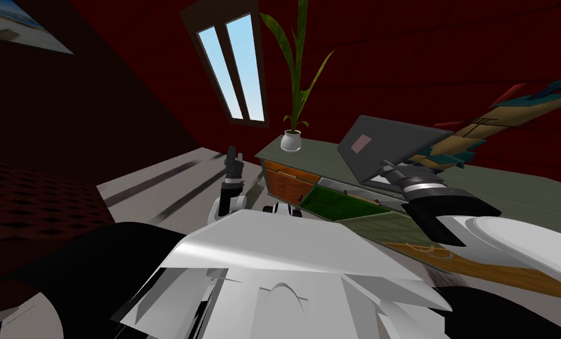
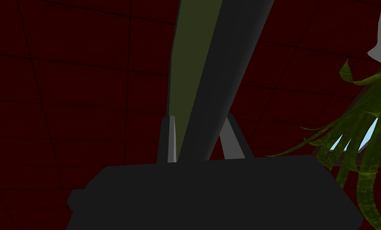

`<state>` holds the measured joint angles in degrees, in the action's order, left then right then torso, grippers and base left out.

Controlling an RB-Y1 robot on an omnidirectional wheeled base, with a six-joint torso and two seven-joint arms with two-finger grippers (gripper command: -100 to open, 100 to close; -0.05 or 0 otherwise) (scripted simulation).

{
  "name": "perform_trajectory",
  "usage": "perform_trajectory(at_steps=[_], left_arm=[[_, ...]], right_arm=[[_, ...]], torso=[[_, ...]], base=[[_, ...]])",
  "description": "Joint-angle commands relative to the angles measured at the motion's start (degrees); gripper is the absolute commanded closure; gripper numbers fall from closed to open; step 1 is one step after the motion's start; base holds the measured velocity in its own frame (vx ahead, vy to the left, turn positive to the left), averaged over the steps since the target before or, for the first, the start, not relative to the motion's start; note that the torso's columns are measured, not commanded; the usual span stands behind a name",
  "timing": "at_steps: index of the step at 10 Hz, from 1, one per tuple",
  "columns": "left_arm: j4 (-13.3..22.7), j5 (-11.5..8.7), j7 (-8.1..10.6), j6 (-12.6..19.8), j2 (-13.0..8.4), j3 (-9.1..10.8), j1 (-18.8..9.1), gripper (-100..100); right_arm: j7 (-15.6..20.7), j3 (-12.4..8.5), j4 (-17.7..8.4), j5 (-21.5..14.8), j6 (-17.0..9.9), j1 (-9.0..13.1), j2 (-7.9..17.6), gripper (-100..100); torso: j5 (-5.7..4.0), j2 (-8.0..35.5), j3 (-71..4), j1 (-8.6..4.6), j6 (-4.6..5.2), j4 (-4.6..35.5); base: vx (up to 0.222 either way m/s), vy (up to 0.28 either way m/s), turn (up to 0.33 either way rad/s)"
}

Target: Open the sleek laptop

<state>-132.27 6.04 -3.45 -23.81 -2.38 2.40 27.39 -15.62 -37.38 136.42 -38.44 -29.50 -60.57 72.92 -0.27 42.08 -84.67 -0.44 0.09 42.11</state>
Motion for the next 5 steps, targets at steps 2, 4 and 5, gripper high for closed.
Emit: perform_trajectory(at_steps=[2, 4, 5], left_arm=[[0.00, 0.00, 0.00, 0.00, 0.00, 0.00, 0.01, 0], [0.00, 0.00, 0.00, 0.00, 0.00, 0.00, 0.00, 0], [0.00, 0.00, 0.00, 0.00, 0.00, 0.00, 0.00, 0]], right_arm=[[-1.36, 2.08, -0.93, 0.50, 1.06, 3.23, -3.59, 100], [-1.93, 4.13, -3.56, 1.20, 3.10, 6.97, -7.15, 100], [-1.93, 4.13, -3.56, 1.20, 3.10, 6.97, -7.28, 100]], torso=[[-0.01, -0.05, -0.01, 0.07, 0.05, -0.03], [-0.03, -0.01, 0.01, -0.02, -0.02, -0.02], [-0.08, -0.05, -0.02, -0.15, -0.02, -0.03]], base=[[-0.025, -0.013, 0.058], [-0.060, -0.017, 0.135], [-0.042, -0.012, 0.048]])
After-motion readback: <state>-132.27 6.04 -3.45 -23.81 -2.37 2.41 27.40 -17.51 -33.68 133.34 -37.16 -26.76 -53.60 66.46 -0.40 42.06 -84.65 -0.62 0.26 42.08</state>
